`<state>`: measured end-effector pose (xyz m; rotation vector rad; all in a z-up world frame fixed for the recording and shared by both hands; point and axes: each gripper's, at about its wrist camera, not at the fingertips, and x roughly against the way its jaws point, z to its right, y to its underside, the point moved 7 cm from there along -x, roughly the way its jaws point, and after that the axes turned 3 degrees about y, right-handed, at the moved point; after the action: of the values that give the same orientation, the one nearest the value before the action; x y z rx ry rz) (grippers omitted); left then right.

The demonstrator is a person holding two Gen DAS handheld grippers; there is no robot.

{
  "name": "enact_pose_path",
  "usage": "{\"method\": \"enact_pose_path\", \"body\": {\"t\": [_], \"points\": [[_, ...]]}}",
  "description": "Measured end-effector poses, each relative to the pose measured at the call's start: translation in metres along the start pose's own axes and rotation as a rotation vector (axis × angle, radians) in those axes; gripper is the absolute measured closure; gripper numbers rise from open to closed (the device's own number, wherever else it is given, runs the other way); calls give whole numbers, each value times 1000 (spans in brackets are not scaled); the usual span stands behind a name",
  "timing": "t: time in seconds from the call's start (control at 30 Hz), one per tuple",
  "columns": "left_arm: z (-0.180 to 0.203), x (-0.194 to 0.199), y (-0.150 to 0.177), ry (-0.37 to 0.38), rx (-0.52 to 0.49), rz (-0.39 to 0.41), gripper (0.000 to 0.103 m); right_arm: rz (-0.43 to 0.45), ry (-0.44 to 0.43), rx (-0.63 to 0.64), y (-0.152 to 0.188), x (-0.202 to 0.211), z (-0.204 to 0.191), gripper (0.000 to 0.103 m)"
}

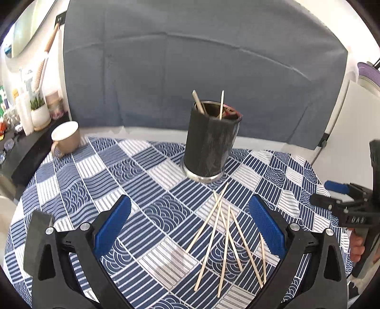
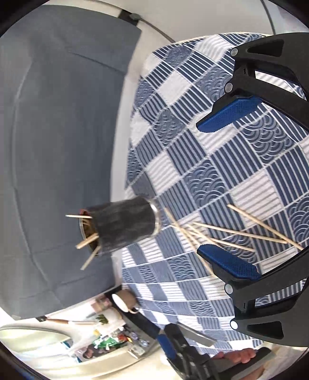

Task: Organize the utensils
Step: 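Lower both open tools toward the loose wooden sticks on the cloth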

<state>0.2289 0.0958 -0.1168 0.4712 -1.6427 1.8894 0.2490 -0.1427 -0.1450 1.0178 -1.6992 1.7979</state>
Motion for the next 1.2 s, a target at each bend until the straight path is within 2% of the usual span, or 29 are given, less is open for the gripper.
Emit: {"method": "enact_pose_path", "body": {"t": [0.17, 0.37, 0.6, 0.77, 1.07, 1.2], "points": [[-2, -15, 9, 9, -25, -60, 6, -55, 9, 0, 20, -13, -5, 12], [-7, -51, 17, 65, -78, -156, 6, -127, 29, -23, 41, -34, -8, 12], [-11, -90, 23, 102, -160, -237, 6, -191, 83, -47, 56, -56, -13, 12], [-11, -114, 26, 159, -178, -288, 6, -234, 115, -60, 66, -67, -15, 12], [-10, -149, 44, 181, -262, -389, 6, -309, 158, -95, 87, -83, -13, 12], [-14, -163, 47, 184, -269, -422, 6, -330, 173, -110, 93, -91, -9, 12]]}}
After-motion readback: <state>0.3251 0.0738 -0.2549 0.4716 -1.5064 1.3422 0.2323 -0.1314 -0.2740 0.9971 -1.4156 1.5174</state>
